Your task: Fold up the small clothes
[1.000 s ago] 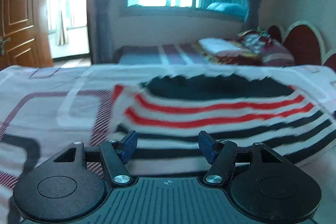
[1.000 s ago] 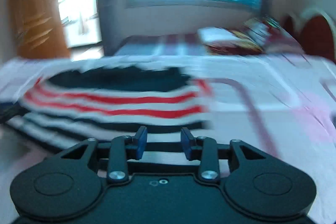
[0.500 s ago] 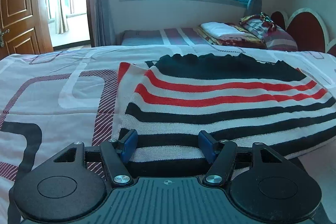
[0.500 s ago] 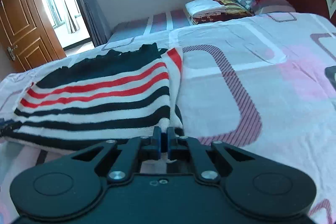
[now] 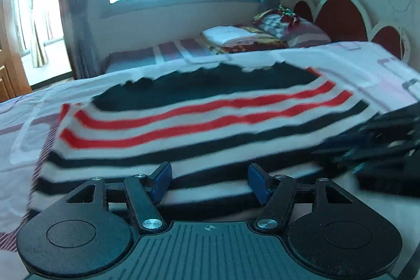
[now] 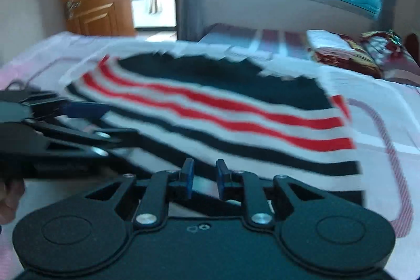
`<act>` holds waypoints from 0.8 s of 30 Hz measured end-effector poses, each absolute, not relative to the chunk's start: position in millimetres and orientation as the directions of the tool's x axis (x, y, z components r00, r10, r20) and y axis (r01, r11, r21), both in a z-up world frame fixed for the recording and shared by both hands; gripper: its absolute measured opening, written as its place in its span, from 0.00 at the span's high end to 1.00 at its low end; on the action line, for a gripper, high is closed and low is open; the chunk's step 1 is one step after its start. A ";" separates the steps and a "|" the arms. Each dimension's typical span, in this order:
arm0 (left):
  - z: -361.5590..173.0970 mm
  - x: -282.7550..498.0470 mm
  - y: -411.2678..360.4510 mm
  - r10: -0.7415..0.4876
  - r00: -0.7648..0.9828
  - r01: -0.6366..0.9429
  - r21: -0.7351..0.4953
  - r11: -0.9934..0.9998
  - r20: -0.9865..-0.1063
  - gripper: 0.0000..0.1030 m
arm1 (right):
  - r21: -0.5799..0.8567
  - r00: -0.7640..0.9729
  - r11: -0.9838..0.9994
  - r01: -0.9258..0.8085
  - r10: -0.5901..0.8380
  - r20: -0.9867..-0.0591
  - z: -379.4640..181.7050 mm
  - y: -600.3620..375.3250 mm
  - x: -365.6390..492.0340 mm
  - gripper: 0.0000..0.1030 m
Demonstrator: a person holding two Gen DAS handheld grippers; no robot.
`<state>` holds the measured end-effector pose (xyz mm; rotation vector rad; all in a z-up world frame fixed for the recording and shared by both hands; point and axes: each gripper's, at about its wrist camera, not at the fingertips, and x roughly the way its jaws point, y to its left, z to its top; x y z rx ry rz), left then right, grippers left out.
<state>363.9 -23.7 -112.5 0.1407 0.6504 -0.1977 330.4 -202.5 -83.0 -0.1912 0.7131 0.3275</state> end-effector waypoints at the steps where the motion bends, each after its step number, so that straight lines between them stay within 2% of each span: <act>1: -113.2 360.1 -14.7 -0.123 0.780 0.214 0.077 0.974 -0.614 0.38 | -0.074 0.709 0.934 -0.350 0.212 -0.672 -84.9 -207.3 328.8 0.81; 4: -115.4 349.4 13.7 -0.038 0.780 0.156 0.135 0.979 -0.625 0.38 | -0.113 0.730 0.954 -0.278 0.134 -0.670 -84.8 -239.1 322.7 0.80; 8: -117.1 346.3 47.7 -0.040 0.769 0.101 0.059 0.993 -0.638 0.36 | -0.123 0.732 0.985 -0.124 0.007 -0.682 -86.0 -286.4 321.2 0.80; 10: -117.7 347.2 46.2 -0.032 0.767 0.093 0.061 0.994 -0.641 0.36 | -0.070 0.726 0.991 -0.115 0.036 -0.687 -86.7 -295.7 323.8 0.80; 15: -122.3 349.6 50.4 -0.035 0.760 0.073 0.031 0.997 -0.648 0.35 | -0.114 0.720 0.985 -0.129 0.014 -0.694 -83.9 -287.8 322.7 0.79; 20: -114.5 351.0 41.4 0.016 0.746 0.052 0.081 0.995 -0.666 0.33 | -0.099 0.718 0.989 -0.111 0.011 -0.696 -81.3 -289.0 325.1 0.79; 21: -111.5 349.7 38.9 0.034 0.746 0.040 0.096 0.995 -0.665 0.30 | -0.096 0.736 0.991 -0.095 0.005 -0.677 -75.8 -287.9 322.4 0.76; 22: -109.2 347.0 37.1 0.057 0.754 0.024 0.114 0.993 -0.655 0.19 | -0.087 0.763 0.992 -0.089 0.011 -0.646 -69.1 -286.7 317.9 0.75; 23: -109.3 345.6 36.2 0.080 0.758 0.008 0.132 0.991 -0.647 0.13 | -0.077 0.786 0.993 -0.093 0.026 -0.618 -64.0 -284.9 313.6 0.72; 24: -112.4 346.1 36.4 0.088 0.751 0.007 0.142 0.990 -0.655 0.13 | -0.080 0.790 0.992 -0.102 0.032 -0.612 -62.8 -280.8 312.5 0.70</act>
